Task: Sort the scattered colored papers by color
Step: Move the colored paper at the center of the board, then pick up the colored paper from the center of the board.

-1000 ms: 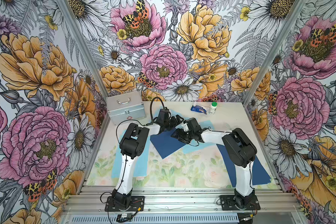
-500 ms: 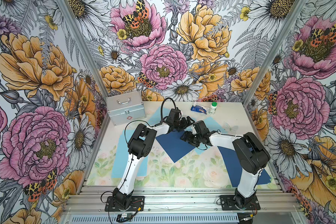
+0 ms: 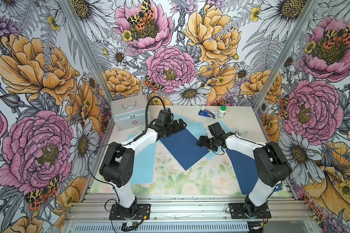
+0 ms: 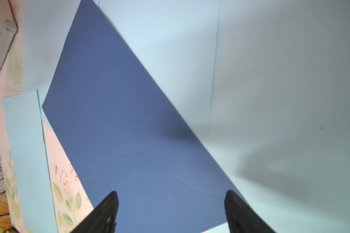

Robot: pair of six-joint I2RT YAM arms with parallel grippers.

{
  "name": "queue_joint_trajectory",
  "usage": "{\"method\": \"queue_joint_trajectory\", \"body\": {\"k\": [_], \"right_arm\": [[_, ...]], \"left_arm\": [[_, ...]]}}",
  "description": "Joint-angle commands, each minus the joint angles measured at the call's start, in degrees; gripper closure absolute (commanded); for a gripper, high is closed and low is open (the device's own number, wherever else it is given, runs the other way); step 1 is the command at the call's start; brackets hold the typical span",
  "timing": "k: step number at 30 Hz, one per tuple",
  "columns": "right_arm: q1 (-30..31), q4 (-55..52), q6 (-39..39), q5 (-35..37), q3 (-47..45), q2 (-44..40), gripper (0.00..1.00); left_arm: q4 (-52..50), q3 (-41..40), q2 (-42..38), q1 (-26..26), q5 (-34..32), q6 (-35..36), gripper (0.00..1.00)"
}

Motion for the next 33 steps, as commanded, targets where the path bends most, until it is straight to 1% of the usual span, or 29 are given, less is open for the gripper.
{"method": "queue_joint_trajectory", "body": {"k": [1,5,8,12,18,20,22,24,29,33], "right_arm": [[-1.2,-4.7,-2.2,1.5,0.4,-0.1,0.16],[-2.0,-4.5,-2.0,1.2,-2.2,0.0,0.16],[-2.2,-4.5,-2.0,0.4,-2.7,0.4,0.15],[-2.2,-4.2,-1.8,-0.8,-2.7,1.9,0.15],[-2.3,-3.4,-1.3,-2.3,-2.5,4.1,0.15],[-2.2,-2.9,-1.3,-4.4,-2.3,5.1,0.14],[-2.3,-1.9,-0.7,-6.3,-2.4,6.0,0.14],[-2.2,-1.0,0.1,-8.0,-2.5,6.6,0.14],[-0.4,0.3,1.8,-10.3,-2.3,7.6,0.14],[0.7,3.6,4.0,-14.3,-3.5,9.2,0.14]], "left_arm": [[-2.4,-4.5,-1.1,-0.5,-1.7,0.3,0.01],[-2.3,-6.5,-1.5,0.3,-3.7,1.4,0.02],[-2.3,-7.3,-1.2,1.1,-3.9,1.8,0.01],[-2.4,-8.4,0.5,1.3,-3.7,1.9,0.01],[-2.2,-10.0,3.8,1.3,-5.5,2.3,0.01],[-1.9,-9.9,4.3,1.2,-5.2,2.3,0.01],[-1.5,-9.9,6.8,1.0,-4.7,2.3,0.01],[-1.2,-9.7,7.8,1.0,-3.6,2.1,0.01],[0.5,-9.6,9.8,0.8,-0.9,1.6,0.01],[1.7,-9.4,11.4,0.1,0.5,1.0,0.01]]}}
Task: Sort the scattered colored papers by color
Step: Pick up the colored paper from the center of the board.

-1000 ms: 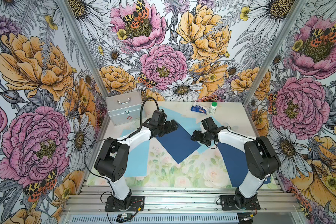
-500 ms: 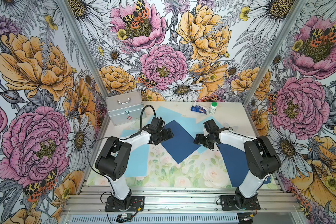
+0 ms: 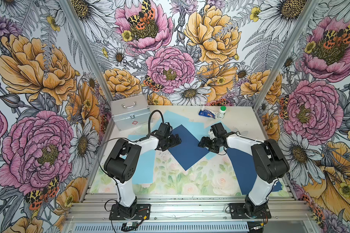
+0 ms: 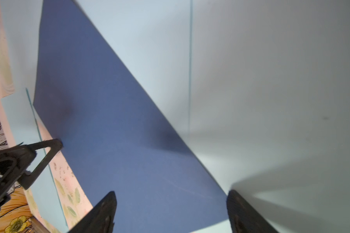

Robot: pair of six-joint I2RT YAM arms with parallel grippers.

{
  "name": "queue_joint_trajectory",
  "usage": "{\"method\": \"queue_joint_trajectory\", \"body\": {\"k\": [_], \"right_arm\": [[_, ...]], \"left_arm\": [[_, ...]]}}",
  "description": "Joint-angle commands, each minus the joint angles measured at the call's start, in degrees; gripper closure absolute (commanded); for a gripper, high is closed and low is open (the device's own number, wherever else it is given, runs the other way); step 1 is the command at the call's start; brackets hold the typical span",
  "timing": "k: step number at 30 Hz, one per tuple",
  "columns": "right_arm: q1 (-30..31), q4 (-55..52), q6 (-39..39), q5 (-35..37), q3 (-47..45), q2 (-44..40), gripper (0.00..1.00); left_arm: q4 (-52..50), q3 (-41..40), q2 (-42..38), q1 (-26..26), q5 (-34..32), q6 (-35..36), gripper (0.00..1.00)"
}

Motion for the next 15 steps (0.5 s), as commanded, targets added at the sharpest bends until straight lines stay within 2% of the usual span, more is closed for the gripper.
{"method": "queue_joint_trajectory", "body": {"k": [1,9,15], "right_arm": [[2.6,2.5,2.9,-6.8,-3.5,5.7,0.14],[4.5,6.4,3.9,-11.3,-2.6,8.5,0.13],[6.5,6.8,3.8,-11.6,-0.7,11.5,0.15]], "left_arm": [[-0.3,-1.6,5.3,-1.1,2.7,-0.3,0.01],[6.0,-2.8,9.5,-2.8,6.9,-3.6,0.01],[10.5,-3.1,11.6,-3.8,9.9,-6.3,0.01]]}}
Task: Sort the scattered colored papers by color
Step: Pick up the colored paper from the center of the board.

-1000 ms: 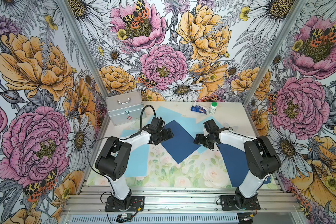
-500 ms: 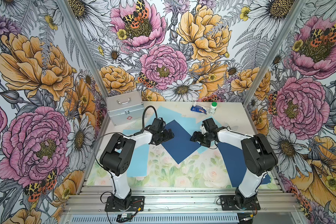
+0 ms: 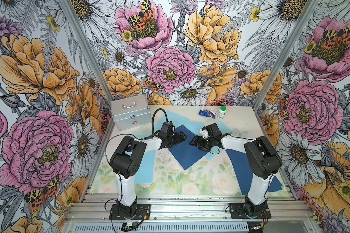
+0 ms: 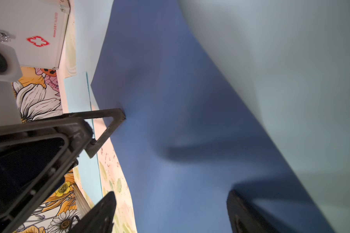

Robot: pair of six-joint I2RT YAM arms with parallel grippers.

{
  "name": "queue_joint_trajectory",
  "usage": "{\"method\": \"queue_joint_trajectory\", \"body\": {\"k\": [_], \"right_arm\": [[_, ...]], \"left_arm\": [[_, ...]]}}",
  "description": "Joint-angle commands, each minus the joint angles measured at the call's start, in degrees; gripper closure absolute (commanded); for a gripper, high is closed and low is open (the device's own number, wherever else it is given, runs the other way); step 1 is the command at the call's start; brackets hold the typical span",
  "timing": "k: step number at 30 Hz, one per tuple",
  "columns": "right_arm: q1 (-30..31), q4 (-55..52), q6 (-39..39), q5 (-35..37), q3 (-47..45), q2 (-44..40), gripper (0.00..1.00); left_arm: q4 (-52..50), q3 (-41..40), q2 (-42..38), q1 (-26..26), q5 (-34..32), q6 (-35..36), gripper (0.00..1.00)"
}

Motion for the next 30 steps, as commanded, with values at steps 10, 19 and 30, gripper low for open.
{"method": "queue_joint_trajectory", "body": {"k": [10,19,30], "right_arm": [[4.4,-4.7,-0.7,-0.1,-1.1,7.0,0.16],[4.9,-4.8,0.4,2.0,0.6,7.2,0.15],[4.8,-7.3,3.4,4.2,4.4,5.8,0.56]], "left_arm": [[1.6,-2.3,6.2,-1.7,9.7,-6.5,0.01],[13.1,-2.5,7.2,-3.1,18.2,-13.9,0.01],[15.6,-4.6,2.6,-3.4,20.2,-16.1,0.02]]}}
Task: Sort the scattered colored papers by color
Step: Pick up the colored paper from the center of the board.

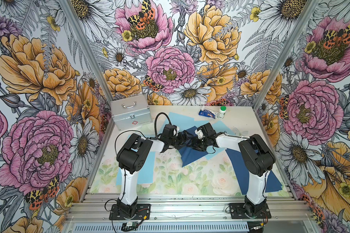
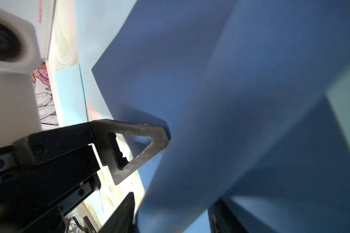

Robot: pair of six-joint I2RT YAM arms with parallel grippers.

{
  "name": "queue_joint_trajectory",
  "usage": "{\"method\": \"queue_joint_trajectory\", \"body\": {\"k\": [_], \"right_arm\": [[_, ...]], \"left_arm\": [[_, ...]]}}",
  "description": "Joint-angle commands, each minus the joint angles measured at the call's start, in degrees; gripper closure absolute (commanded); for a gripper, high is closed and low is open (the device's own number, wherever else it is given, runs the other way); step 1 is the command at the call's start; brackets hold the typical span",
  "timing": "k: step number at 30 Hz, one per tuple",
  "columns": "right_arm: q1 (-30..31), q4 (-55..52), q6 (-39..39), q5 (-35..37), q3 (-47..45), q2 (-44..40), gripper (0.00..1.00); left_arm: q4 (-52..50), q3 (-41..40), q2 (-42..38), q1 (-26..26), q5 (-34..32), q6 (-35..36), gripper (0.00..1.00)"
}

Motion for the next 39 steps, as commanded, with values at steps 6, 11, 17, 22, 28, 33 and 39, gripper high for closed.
{"method": "queue_joint_trajectory", "body": {"k": [6,11,17,22,28,33,39], "right_arm": [[1.6,-3.4,1.8,2.4,-0.8,-1.0,0.60],[1.4,-3.5,1.7,3.6,-1.9,-3.2,0.72],[1.4,-3.4,1.9,3.9,-2.1,-4.0,0.78],[1.3,-3.3,1.9,4.0,-1.5,-4.6,0.78],[1.2,-3.1,2.2,4.0,-0.6,-5.3,0.78],[1.0,-2.2,2.7,3.9,-0.6,-5.8,0.78],[0.9,-0.2,4.5,2.4,-1.2,-7.2,0.79]], "left_arm": [[-2.4,-2.6,-4.8,-0.8,5.5,1.3,0.01],[-8.3,-1.4,-9.6,0.4,4.4,5.4,0.01],[-23.0,-0.4,-19.5,2.3,-1.9,11.9,0.01],[-27.0,-7.1,-27.7,3.4,-4.7,9.4,0.01],[-18.0,-21.1,-35.7,0.0,-7.6,-3.3,0.01],[-13.1,-26.1,-38.8,-3.6,-13.7,-7.9,0.01],[-6.5,-27.5,-36.3,-6.0,-15.3,-12.2,0.01]]}}
